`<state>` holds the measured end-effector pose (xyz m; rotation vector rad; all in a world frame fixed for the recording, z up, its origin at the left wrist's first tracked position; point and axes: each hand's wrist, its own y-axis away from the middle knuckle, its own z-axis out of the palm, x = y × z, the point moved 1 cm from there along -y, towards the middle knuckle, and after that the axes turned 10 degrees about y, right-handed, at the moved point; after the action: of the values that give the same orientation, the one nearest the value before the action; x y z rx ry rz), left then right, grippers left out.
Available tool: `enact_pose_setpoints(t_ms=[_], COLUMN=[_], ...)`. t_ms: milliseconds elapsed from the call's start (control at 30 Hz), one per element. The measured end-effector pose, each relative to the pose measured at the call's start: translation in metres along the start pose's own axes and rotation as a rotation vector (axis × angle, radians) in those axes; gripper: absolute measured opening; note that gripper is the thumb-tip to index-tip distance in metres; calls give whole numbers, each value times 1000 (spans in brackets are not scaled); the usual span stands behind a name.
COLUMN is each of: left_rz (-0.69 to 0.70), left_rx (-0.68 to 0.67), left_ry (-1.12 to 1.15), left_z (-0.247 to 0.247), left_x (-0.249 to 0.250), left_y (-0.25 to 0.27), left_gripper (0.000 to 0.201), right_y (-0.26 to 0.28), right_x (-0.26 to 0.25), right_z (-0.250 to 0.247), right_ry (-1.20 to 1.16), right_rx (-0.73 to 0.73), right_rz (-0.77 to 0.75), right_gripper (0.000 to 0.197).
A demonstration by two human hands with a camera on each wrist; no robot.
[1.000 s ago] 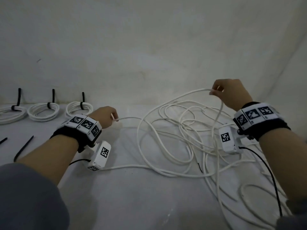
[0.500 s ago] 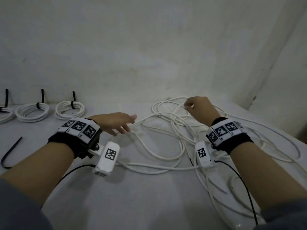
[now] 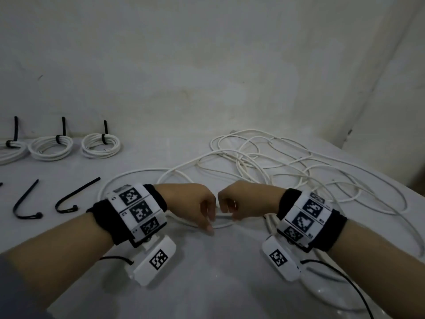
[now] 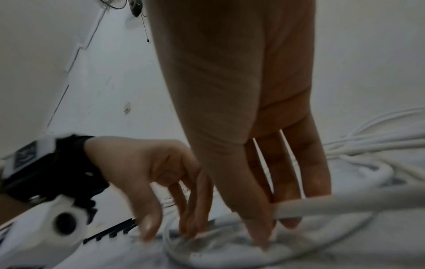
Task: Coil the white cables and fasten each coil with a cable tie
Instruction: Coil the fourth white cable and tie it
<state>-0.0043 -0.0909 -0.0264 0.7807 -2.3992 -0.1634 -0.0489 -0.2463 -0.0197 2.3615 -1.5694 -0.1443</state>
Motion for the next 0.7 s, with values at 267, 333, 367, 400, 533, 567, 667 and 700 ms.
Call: enact_pose_setpoints(t_ms=[267,333,367,400,533,567,667,700], left_rz=[-15,-6,1,13,88,93,86,75], left_rx=[14,-16,-33,-43,-37,-31,48,83], left_ry=[-156,-178,-189,-198,-282,-317,-405,-410], left_z=[17,20,20,19,13,12,6,3], left_x=[9,10,11,12,18,18,13,11], left_y=[6,10,13,16,34,39,53,57], left_gripper=[34,29,26,24,24,25,28,32], right_y=[4,2,1,0,-5,-6,-8,-8], right_x=[28,34,36,37,45,49,62,65], right_z=[-14,-14,-14,-12,-9,-9,-6,-5], right_ry=[-68,-94,-103,-109,-109,-108,-73,-64], right_rx=[141,160,160,155,145,143,171,185], right_rz=[66,72,72,73,107,133,200,214], right_gripper=[21,24,25,24,17,17,18,18])
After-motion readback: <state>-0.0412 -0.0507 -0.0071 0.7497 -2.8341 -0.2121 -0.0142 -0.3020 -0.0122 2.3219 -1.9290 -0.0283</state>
